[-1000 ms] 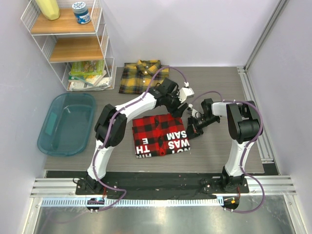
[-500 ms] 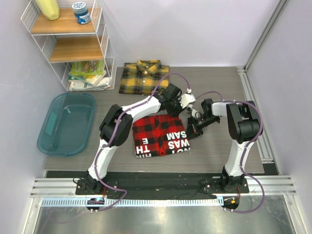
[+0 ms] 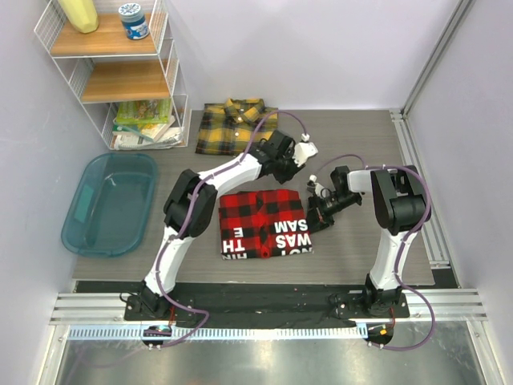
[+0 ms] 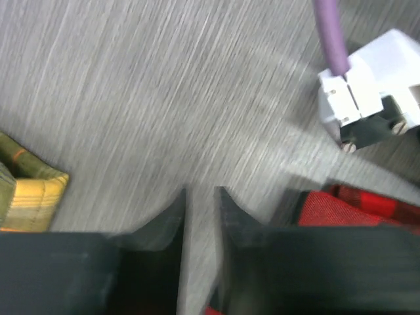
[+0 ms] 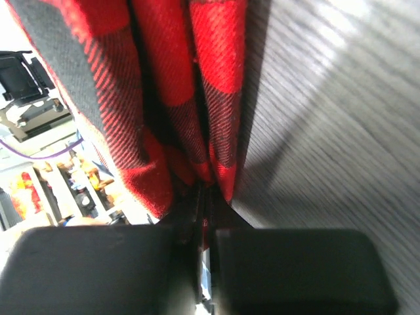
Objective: Fold and stack the long sleeve shirts
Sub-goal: Fold the shirt
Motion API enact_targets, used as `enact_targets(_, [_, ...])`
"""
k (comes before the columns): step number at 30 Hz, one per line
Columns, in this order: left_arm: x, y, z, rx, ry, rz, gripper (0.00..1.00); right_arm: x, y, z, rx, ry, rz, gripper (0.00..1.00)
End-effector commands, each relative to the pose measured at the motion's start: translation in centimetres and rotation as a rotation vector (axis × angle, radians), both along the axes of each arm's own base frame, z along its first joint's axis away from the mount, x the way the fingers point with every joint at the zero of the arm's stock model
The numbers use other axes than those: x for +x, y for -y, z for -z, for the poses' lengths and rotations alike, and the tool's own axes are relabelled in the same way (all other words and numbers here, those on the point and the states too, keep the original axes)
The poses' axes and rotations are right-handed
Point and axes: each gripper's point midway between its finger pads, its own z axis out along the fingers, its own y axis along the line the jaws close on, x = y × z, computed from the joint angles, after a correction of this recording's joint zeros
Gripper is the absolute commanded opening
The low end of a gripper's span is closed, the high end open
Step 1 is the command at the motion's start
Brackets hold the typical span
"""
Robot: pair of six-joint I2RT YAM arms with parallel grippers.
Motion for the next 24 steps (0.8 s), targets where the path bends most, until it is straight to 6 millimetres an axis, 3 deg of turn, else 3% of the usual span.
enact_targets(1, [0.8,-2.4,-8.0,-0.179,-0.058,-0.061,0.4,-0.6,0.3,-0.2,-0.018,-0.041,-0.029,0.18])
enact_targets(2, [0.0,-3.4,-8.4,-0.197,-0.106,-0.057,0.47,-0.4,0.7,-0.4,-0.021,-0.029,-0.034,0.21])
enact_targets(4, [-1.4,-6.7,-11.7,-0.265,-0.193,-0.063,0.51,0.1,1.6,-1.3,-0.041,-0.015,-0.03,0.32])
enact_targets(6, [-2.5,-10.4,-11.8,-0.291,-0.284,-0.119,0.54,1.4,3.1,-1.9,-0.086,0.055,-0.055,0.41])
enact_targets(8, [-5.3,-13.3,-12.1,-0.313,-0.382,-0.145,0.55,1.4,4.5,-2.9,-0.131,0.065,-0.076,0.46])
enact_targets(9, [-5.3,-15.4,-12.0,-0.331,-0.414,-0.214,0.54,2.3,5.9,-3.0,-0.178,0.122,-0.104,0.5])
enact_targets(11, [-7.7,-17.8,-11.1,-0.369,-0.496,-0.276,0.53,2.9,7.6,-3.5,-0.248,0.174,-0.135,0.51])
enact_targets(12, [-7.7,-19.5,-11.0,-0.413,-0.528,-0.34,0.52,4.0,8.9,-3.7,-0.3,0.238,-0.163,0.52])
enact_targets(14, [-9.6,-21.0,-9.1,-0.431,-0.611,-0.419,0.48,6.2,9.2,-5.5,-0.316,0.35,-0.182,0.52])
enact_targets(17, [-10.8,-22.5,-6.1,-0.433,-0.698,-0.532,0.36,10.2,7.2,-8.5,-0.262,0.504,-0.18,0.59])
enact_targets(19, [-11.3,-22.9,-3.9,-0.405,-0.76,-0.589,0.26,11.7,5.0,-10.0,-0.214,0.551,-0.199,0.6])
enact_targets(20, [-11.5,-23.0,-3.0,-0.386,-0.781,-0.609,0.24,13.5,4.1,-11.2,-0.194,0.604,-0.198,0.6])
enact_targets(21, [-11.7,-23.3,-1.4,-0.354,-0.825,-0.641,0.21,14.2,3.4,-11.8,-0.175,0.62,-0.202,0.6])
enact_targets(23, [-11.4,-23.8,0.0,-0.331,-0.845,-0.691,0.15,15.8,1.4,-14.0,-0.127,0.697,-0.221,0.61])
enact_targets(24, [-11.0,-24.0,0.6,-0.342,-0.852,-0.707,0.14,16.1,0.5,-14.2,-0.114,0.714,-0.244,0.61])
